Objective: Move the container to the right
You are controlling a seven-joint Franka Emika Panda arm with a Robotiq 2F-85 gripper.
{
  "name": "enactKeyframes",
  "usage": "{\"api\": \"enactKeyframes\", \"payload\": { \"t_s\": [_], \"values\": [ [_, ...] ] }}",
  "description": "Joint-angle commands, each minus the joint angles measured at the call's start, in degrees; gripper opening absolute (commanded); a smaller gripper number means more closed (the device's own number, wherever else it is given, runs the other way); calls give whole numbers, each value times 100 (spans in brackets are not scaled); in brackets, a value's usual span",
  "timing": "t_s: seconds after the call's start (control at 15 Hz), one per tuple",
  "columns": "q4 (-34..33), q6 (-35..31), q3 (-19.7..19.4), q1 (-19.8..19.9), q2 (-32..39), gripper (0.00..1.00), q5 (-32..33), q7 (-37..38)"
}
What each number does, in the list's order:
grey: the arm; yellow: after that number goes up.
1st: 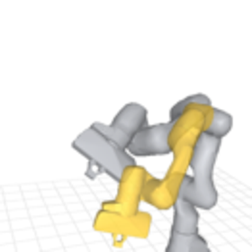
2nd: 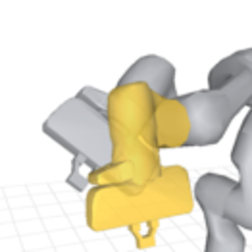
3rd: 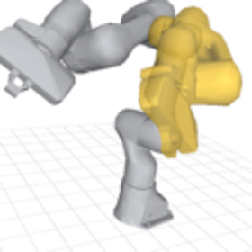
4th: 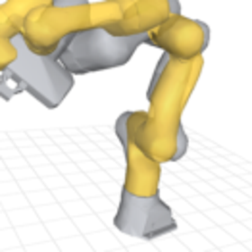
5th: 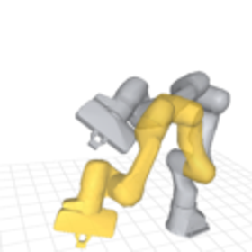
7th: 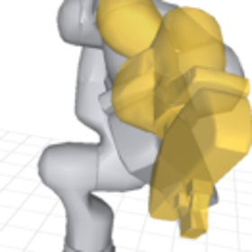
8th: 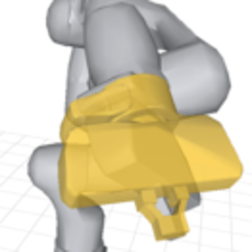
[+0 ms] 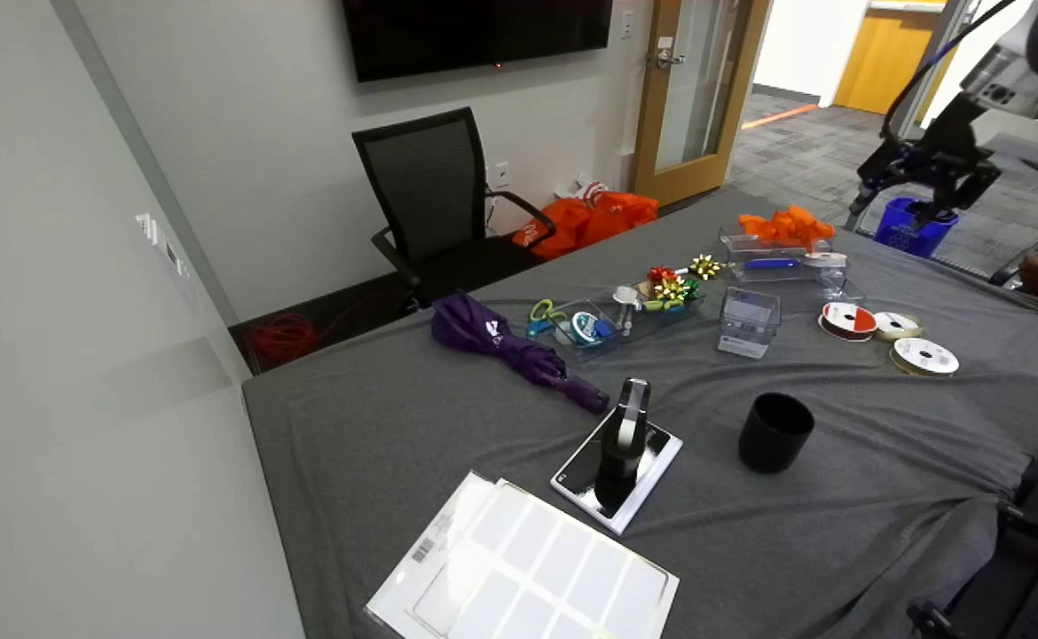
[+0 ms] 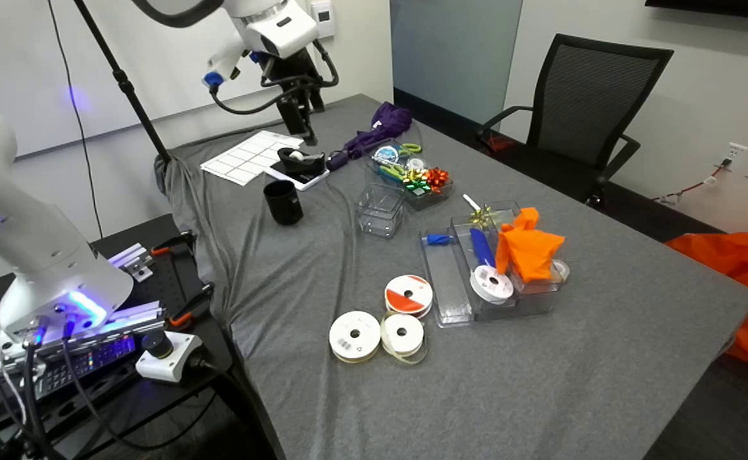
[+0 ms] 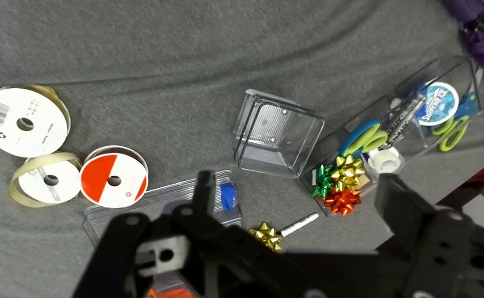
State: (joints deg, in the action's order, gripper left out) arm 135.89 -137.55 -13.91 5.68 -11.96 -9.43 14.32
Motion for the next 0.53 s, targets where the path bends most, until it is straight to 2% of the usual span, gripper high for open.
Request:
{"api": "enactKeyframes", "payload": {
  "t_s": [0.0,0.2,0.47],
  "values": [
    [-613,-362,341,85,1101,100,-203,613],
    [-934,-610,471,53,1740,100,-105,1129],
    [-1310,-877,438,20,2411,100,4,1452]
  ]
}}
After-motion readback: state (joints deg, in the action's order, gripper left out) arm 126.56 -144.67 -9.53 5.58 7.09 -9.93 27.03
